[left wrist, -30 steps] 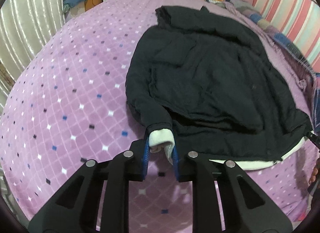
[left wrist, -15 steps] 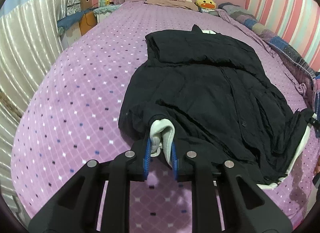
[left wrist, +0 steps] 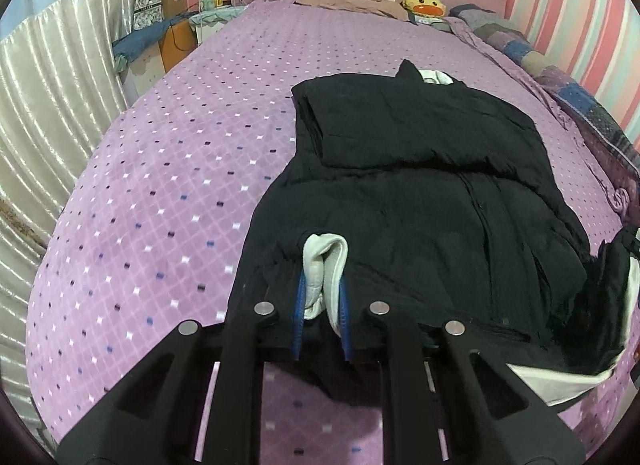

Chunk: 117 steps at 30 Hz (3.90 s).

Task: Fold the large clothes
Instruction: 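Lift the hem with both tools and fold it toward the collar, then lower the folded hem with both tools and open them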

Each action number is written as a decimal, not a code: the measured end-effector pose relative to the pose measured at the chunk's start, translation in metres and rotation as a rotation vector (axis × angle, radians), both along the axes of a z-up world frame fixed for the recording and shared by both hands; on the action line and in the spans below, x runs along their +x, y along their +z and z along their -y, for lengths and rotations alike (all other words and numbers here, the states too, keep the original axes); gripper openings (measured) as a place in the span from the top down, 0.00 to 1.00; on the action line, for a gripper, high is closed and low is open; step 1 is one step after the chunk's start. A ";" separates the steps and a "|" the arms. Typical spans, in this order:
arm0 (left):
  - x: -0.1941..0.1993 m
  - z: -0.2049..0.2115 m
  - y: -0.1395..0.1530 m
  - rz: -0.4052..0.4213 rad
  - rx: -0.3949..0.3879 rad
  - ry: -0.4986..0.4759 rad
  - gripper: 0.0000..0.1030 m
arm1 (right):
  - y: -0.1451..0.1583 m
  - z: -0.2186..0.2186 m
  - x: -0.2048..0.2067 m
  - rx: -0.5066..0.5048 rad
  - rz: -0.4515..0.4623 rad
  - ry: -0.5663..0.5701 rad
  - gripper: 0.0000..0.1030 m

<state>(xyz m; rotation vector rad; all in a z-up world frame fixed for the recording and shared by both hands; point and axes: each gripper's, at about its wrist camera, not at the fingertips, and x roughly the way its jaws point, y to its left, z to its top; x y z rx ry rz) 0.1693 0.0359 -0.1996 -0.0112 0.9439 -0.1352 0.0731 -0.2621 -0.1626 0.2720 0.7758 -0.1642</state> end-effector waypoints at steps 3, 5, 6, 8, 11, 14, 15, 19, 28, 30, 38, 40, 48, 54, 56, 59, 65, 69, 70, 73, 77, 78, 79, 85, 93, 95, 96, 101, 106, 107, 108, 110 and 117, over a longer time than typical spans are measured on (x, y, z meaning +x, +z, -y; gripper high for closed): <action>0.021 0.006 0.003 0.011 0.007 0.000 0.88 | 0.003 0.004 0.020 -0.001 0.003 -0.013 0.81; 0.035 0.011 0.007 0.022 0.008 0.000 0.88 | 0.006 0.006 0.034 -0.004 0.011 -0.020 0.81; 0.044 0.012 0.009 0.030 0.007 0.002 0.88 | 0.008 0.006 0.039 -0.005 0.015 -0.023 0.81; 0.058 0.016 0.014 0.045 0.001 0.010 0.88 | 0.012 0.009 0.054 -0.004 0.031 -0.035 0.81; 0.077 0.021 0.024 0.079 0.000 0.026 0.88 | 0.019 0.016 0.077 0.003 0.063 -0.057 0.81; 0.104 0.027 0.037 0.123 0.006 0.041 0.88 | 0.029 0.023 0.105 0.006 0.092 -0.079 0.81; 0.118 0.029 0.042 0.139 0.003 0.050 0.88 | 0.034 0.026 0.117 0.003 0.102 -0.084 0.81; 0.167 0.037 0.060 0.188 -0.002 0.084 0.88 | 0.049 0.040 0.165 -0.023 0.141 -0.104 0.81; 0.272 0.066 0.094 0.299 0.011 0.110 0.88 | 0.076 0.068 0.268 -0.085 0.191 -0.158 0.81; 0.290 0.067 0.097 0.308 -0.010 0.124 0.88 | 0.073 0.071 0.283 -0.101 0.194 -0.173 0.81; 0.347 0.080 0.055 0.252 0.061 0.138 0.87 | 0.052 0.084 0.333 -0.106 0.167 -0.197 0.81; 0.360 0.079 0.054 0.247 0.060 0.146 0.87 | 0.056 0.090 0.345 -0.104 0.178 -0.199 0.81; 0.410 0.089 0.015 0.181 0.108 0.183 0.87 | 0.026 0.090 0.399 -0.141 0.079 -0.203 0.81; 0.418 0.101 -0.007 0.163 0.164 0.163 0.82 | 0.009 0.092 0.399 -0.118 0.026 -0.174 0.72; 0.413 0.099 -0.003 0.169 0.154 0.149 0.72 | 0.012 0.093 0.394 -0.071 0.038 -0.153 0.55; 0.402 0.103 0.010 0.244 0.186 0.156 0.05 | 0.023 0.089 0.380 -0.058 0.071 -0.129 0.23; 0.369 0.105 0.021 0.206 0.126 0.075 0.03 | 0.018 0.074 0.364 -0.088 -0.046 -0.031 0.19; 0.342 0.109 -0.009 0.083 0.085 -0.005 0.03 | -0.016 0.069 0.360 -0.102 -0.160 0.012 0.19; 0.335 0.109 -0.019 0.051 0.073 -0.021 0.03 | -0.025 0.070 0.361 -0.101 -0.188 0.012 0.19; 0.336 0.114 -0.049 0.012 0.088 -0.036 0.08 | -0.036 0.067 0.361 -0.120 -0.178 0.007 0.20; 0.343 0.125 -0.049 0.025 0.097 -0.055 0.59 | -0.040 0.063 0.369 -0.171 -0.188 -0.003 0.58; 0.343 0.128 -0.047 0.029 0.105 -0.060 0.78 | -0.038 0.061 0.371 -0.185 -0.184 0.003 0.71; 0.344 0.133 -0.044 0.039 0.128 -0.063 0.89 | -0.037 0.059 0.372 -0.201 -0.177 0.011 0.84; 0.347 0.127 -0.013 0.081 0.085 -0.004 0.98 | -0.001 0.064 0.362 -0.217 -0.030 -0.059 0.94; 0.383 0.139 -0.048 0.009 0.151 0.050 0.98 | -0.024 0.117 0.385 -0.129 -0.148 -0.215 1.00; 0.382 0.141 -0.048 0.014 0.157 0.074 0.94 | -0.020 0.116 0.380 -0.093 -0.127 -0.210 0.96; 0.380 0.143 -0.046 0.023 0.159 0.085 0.93 | -0.016 0.115 0.379 -0.071 -0.107 -0.210 0.96; 0.375 0.158 -0.017 0.074 0.161 0.223 0.18 | 0.008 0.084 0.397 0.051 0.005 -0.259 0.20; 0.403 0.200 -0.016 0.044 0.057 0.272 0.10 | -0.008 0.035 0.445 0.066 0.050 -0.296 0.15; 0.407 0.205 -0.020 0.049 0.062 0.272 0.10 | -0.020 0.029 0.455 0.021 0.021 -0.313 0.15; 0.412 0.212 -0.027 0.057 0.086 0.275 0.10 | -0.025 0.026 0.458 -0.009 0.006 -0.323 0.15; 0.420 0.219 -0.041 0.057 0.119 0.276 0.10 | -0.040 0.033 0.460 -0.028 -0.006 -0.362 0.11; 0.426 0.216 -0.066 0.125 0.072 0.316 0.03 | -0.075 0.043 0.466 -0.007 0.000 -0.350 0.02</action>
